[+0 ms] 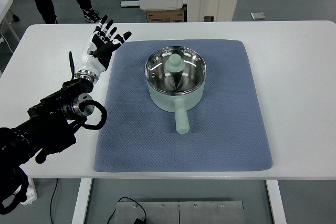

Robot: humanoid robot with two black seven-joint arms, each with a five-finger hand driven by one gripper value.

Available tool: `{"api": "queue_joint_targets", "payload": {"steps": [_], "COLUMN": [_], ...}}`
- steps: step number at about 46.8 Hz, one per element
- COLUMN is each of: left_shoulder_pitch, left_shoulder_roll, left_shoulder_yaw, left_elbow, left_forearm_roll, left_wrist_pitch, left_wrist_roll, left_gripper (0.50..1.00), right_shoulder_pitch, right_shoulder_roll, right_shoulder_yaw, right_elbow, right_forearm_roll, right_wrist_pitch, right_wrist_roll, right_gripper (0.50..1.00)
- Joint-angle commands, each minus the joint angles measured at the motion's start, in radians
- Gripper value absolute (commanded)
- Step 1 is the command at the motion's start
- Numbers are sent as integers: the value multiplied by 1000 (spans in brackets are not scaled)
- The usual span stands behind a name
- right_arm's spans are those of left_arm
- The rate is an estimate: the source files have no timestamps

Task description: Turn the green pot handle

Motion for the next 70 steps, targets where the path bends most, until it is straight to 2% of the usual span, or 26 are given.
{"api": "queue_joint_targets", "payload": {"steps": [1, 70], "left_shoulder_pitch": [2, -5], "left_shoulder_roll": [-2, 9], "left_shoulder_yaw": [0, -5], "left_elbow": [0, 3], "left_forearm_roll": [0, 6], "left_wrist_pitch": [1, -5], "left_wrist_roll": [0, -5], "left_gripper": [1000, 1000], "right_shoulder_pitch": [0, 0], "right_shoulder_roll": [0, 0], "right_shoulder_yaw": [-1, -1], "right_elbow": [-1, 0], "right_forearm_roll": [0, 0], "right_wrist_pitch": [0, 0], "right_wrist_roll": [0, 0], "right_gripper": [1000, 1000]}}
